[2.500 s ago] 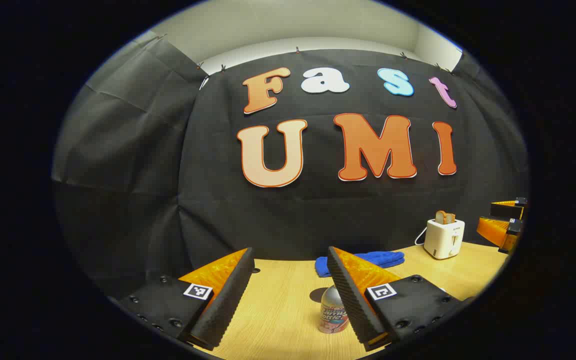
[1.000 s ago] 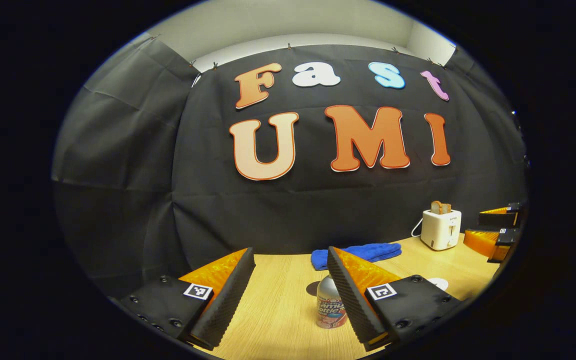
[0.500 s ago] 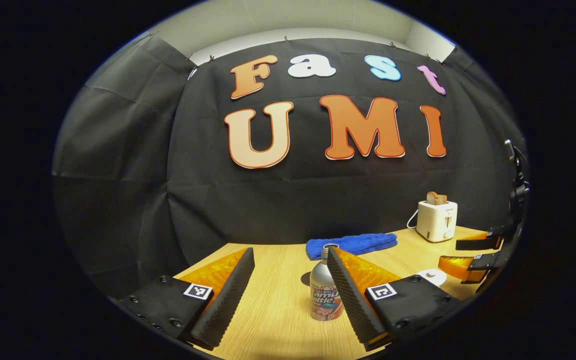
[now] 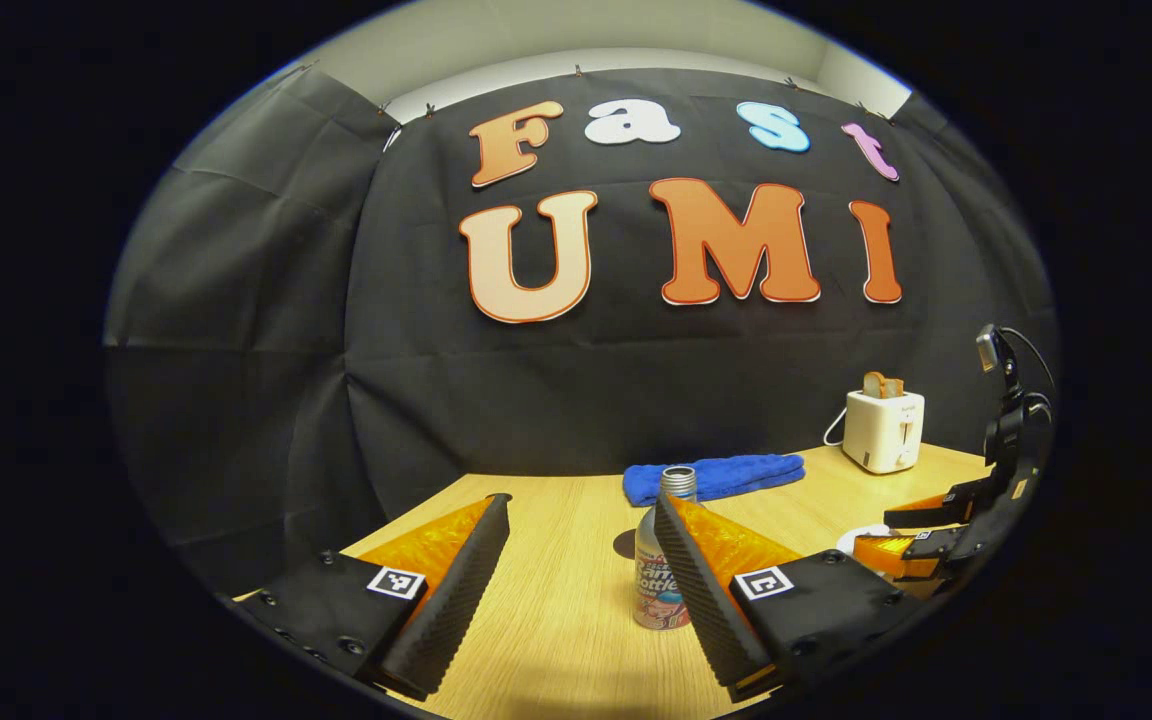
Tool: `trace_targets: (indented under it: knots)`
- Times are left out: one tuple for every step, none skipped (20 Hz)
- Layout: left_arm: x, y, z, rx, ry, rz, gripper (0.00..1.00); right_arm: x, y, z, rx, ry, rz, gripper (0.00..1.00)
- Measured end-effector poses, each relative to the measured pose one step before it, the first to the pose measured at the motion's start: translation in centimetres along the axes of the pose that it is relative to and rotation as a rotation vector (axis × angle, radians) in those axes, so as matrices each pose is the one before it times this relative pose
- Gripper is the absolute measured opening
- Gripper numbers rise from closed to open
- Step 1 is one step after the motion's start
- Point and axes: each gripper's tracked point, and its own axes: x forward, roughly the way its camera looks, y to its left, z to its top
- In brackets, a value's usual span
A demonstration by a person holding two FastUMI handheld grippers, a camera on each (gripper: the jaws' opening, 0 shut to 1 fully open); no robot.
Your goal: Open the teacup lid with one hand, grasp the water bottle and pour water into the teacup with the other hand; after pouring, place the water bottle on the coaster and then close the teacup lid.
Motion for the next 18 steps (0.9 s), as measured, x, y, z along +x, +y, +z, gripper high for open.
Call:
trace_targets:
  knots:
    - [0.046, 0.085, -0.134, 0.00016, 0.00206, 0.00320, 0.99, 0.137, -0.003, 0.069, 0.00059, -0.00573, 0.00167, 0.66]
    - [0.079, 0.064, -0.053, -0.00031, 0.00242, 0.00138, 0.96, 0.058, 0.008, 0.004, -0.00668, -0.00298, 0.00094, 0.66]
    - [0.006, 0.017, -0.174, -0.00046, 0.00281, 0.00081, 0.96, 0.009, 0.015, 0.023, -0.00654, -0.00331, 0.00148, 0.66]
    - [-0.008, -0.104, -0.102, -0.00169, 0.00332, -0.00106, 0.99, 0.043, 0.036, 0.058, -0.00744, -0.00590, 0.00164, 0.66]
    - [0.143, -0.023, -0.138, -0.00238, 0.00336, -0.00116, 0.99, -0.062, -0.078, 0.278, 0.00070, -0.00877, -0.00012, 0.65]
    - [0.199, -0.014, -0.012, -0.00333, 0.00298, -0.00194, 0.99, 0.085, 0.065, 0.085, 0.00020, -0.00496, 0.00059, 0.58]
    - [0.078, -0.067, -0.261, -0.00338, 0.00444, -0.00060, 0.99, 0.108, 0.035, 0.064, -0.00112, -0.00237, 0.00162, 0.49]
    - [0.014, -0.004, -0.147, -0.00137, 0.00430, 0.00118, 0.99, 0.138, -0.017, 0.006, -0.00126, -0.00127, 0.00214, 0.47]
    - [0.067, -0.006, -0.098, -0.00074, 0.00276, 0.00113, 0.99, -0.043, -0.090, 0.066, 0.00255, -0.00036, 0.00101, 0.45]
    - [0.114, 0.074, -0.061, -0.00117, 0.00161, 0.00121, 0.99, -0.018, -0.081, 0.066, 0.00426, -0.00144, -0.00042, 0.39]
    - [0.013, 0.001, -0.021, 0.00024, 0.00166, 0.00030, 0.99, 0.049, -0.097, 0.175, 0.00861, -0.00719, -0.00448, 0.41]
    - [0.090, 0.053, -0.112, 0.00000, 0.00228, 0.00166, 0.99, -0.014, -0.123, -0.091, 0.00254, 0.00348, 0.00284, 0.30]
    - [0.063, 0.028, -0.171, -0.00059, 0.00372, 0.00027, 0.99, -0.116, -0.005, 0.085, -0.00528, -0.00395, 0.00405, 0.28]
    - [0.050, 0.012, -0.126, 0.00008, 0.00323, 0.00195, 0.96, 0.228, -0.049, -0.066, -0.00303, 0.00077, -0.00411, 0.27]
    - [0.127, -0.002, -0.317, 0.00000, 0.00438, -0.00026, 0.99, -0.028, -0.114, 0.005, 0.00168, 0.00099, -0.00225, 0.26]
    - [0.012, -0.064, -0.190, -0.00221, 0.00751, -0.00289, 0.99, -0.037, 0.029, 0.043, 0.00049, -0.00125, 0.00252, 0.25]
    - [0.254, -0.090, -0.374, -0.00344, 0.00808, -0.00050, 0.99, 0.045, -0.036, 0.051, 0.00138, 0.00155, 0.00441, 0.24]
    - [0.027, 0.004, -0.091, -0.00274, 0.00662, 0.00012, 0.97, 0.028, 0.093, -0.069, 0.00207, 0.00015, 0.00244, 0.23]
